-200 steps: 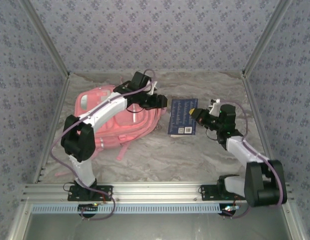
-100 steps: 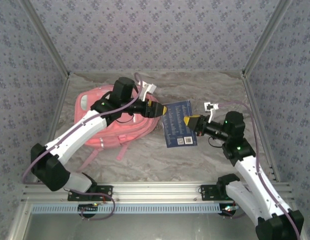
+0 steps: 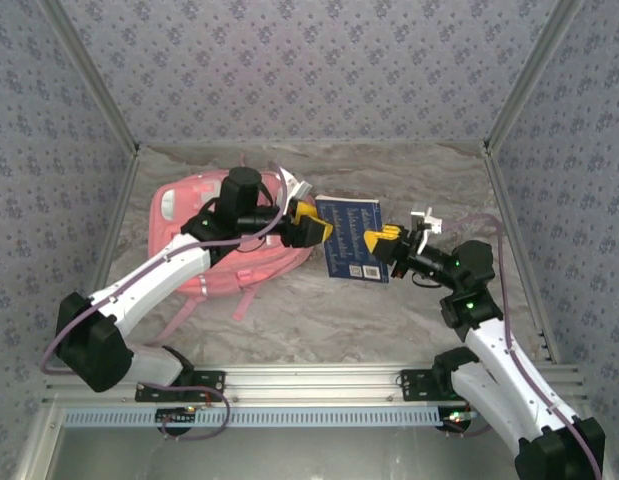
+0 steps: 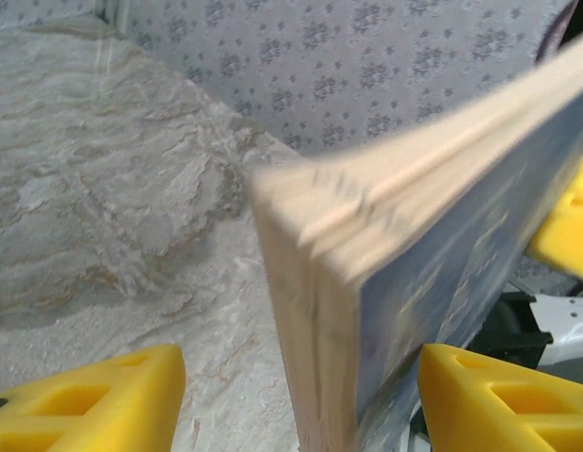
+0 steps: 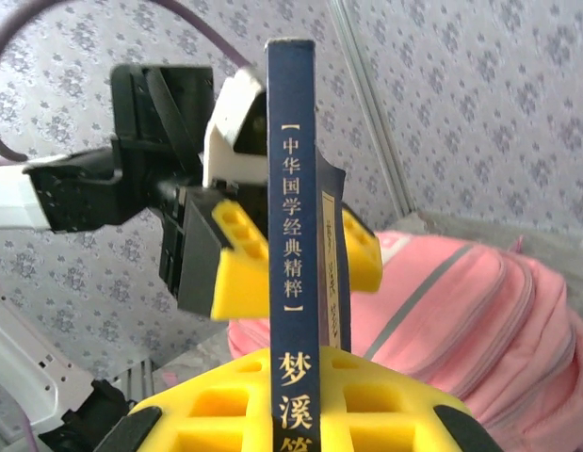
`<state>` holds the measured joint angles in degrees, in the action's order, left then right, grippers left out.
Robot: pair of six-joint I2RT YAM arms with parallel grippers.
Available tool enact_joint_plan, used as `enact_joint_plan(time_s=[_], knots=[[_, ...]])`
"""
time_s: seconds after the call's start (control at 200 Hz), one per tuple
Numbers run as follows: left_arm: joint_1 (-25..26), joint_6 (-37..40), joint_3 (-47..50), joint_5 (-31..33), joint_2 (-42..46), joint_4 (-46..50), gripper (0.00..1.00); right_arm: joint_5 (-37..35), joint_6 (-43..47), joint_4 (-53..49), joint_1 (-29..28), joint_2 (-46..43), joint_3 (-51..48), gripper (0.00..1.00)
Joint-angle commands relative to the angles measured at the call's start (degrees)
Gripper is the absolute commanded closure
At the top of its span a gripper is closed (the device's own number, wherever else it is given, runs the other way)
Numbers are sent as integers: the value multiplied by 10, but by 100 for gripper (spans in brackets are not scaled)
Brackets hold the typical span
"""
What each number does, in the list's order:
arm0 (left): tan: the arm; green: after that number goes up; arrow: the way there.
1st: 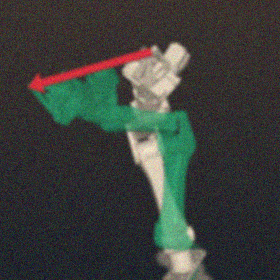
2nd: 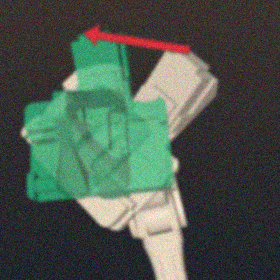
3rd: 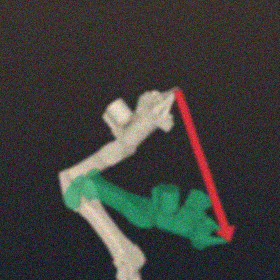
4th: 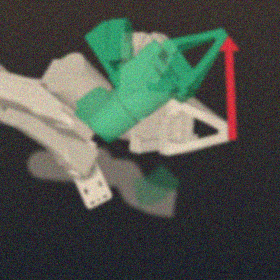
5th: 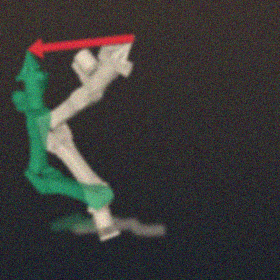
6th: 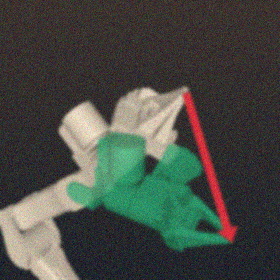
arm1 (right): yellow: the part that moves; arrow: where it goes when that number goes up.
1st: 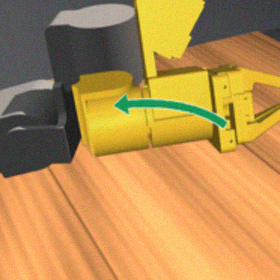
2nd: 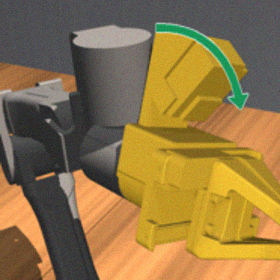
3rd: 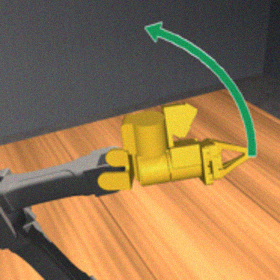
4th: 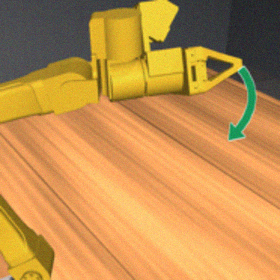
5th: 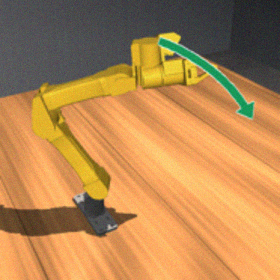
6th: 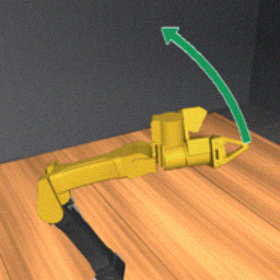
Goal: Pack the student bag
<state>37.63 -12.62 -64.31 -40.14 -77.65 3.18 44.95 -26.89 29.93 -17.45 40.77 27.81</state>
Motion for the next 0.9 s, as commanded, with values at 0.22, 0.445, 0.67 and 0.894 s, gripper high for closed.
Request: enact_joint_plan(time_s=[0.22,0.445,0.67,0.894], knots=[[1,112,-6,-119,39,-43,33,82,68,119,-24,-17,2,100],[27,181,51,-116,108,-76,30,65,154,19,-45,-53,-6,100],[33,193,44,-160,96,-71,44,32,133,34,-48,-44,-8,100],[34,216,27,-154,84,-32,100,-3,118,34,-50,-45,-14,100]])
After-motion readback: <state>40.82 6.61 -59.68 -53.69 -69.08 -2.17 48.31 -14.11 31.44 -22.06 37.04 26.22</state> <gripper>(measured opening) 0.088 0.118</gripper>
